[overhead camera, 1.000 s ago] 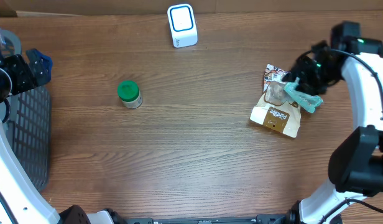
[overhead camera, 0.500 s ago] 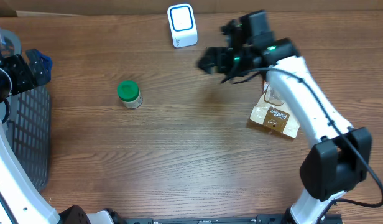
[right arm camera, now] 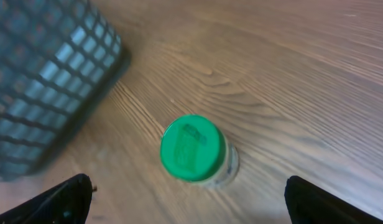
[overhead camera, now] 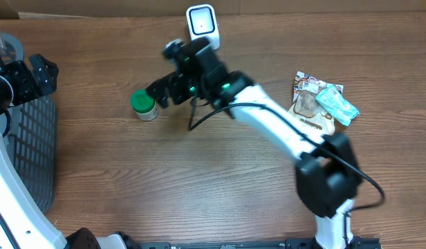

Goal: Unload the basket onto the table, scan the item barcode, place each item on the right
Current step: 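Move the right gripper to the green-lidded jar and grasp it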

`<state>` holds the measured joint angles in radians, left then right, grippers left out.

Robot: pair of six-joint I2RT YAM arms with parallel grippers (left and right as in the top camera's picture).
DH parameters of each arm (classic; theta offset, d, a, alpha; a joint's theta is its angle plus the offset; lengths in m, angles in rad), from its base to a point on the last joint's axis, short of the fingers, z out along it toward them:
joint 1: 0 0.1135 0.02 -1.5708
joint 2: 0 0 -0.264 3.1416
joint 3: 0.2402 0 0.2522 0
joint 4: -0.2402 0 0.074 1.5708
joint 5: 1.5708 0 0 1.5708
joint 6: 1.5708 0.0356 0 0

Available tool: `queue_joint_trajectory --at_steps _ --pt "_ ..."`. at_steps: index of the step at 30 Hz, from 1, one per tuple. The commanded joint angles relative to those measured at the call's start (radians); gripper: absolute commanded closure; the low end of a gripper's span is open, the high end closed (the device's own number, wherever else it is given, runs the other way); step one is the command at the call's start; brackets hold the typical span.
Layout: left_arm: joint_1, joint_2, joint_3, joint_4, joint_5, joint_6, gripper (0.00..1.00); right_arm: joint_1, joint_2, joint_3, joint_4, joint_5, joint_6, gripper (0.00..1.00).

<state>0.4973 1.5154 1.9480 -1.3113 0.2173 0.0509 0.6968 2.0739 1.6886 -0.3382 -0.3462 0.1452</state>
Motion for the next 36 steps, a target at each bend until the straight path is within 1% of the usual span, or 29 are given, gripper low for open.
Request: queue_joint_trajectory --at_steps 1,3,7,15,21,32,36 --pt "-0.007 0.001 0.003 0.003 0.012 -0.013 0.01 0.038 0.063 0.017 0.065 0.043 -0.147 0.00" --pt "-0.007 0.001 0.003 0.003 0.012 -0.013 0.00 0.056 0.083 0.017 0.102 0.064 -0.175 0.00" --pt "-0.007 0.001 0.003 0.003 0.012 -0.013 0.01 0.077 0.100 0.017 0.152 0.134 -0.176 0.00" --pt "-0.007 0.001 0.003 0.003 0.012 -0.013 0.00 0.090 0.167 0.017 0.256 0.161 -0.175 0.00" --pt "-0.007 0.001 0.003 0.003 0.012 -0.013 0.01 0.100 0.227 0.017 0.291 0.145 -0.172 0.00" --pt "-0.007 0.001 0.003 0.003 0.012 -0.013 0.00 0.145 0.231 0.017 0.311 0.140 -0.172 0.00" --pt "-0.007 0.001 0.003 0.003 0.012 -0.013 0.01 0.142 0.254 0.017 0.331 0.230 -0.111 0.00"
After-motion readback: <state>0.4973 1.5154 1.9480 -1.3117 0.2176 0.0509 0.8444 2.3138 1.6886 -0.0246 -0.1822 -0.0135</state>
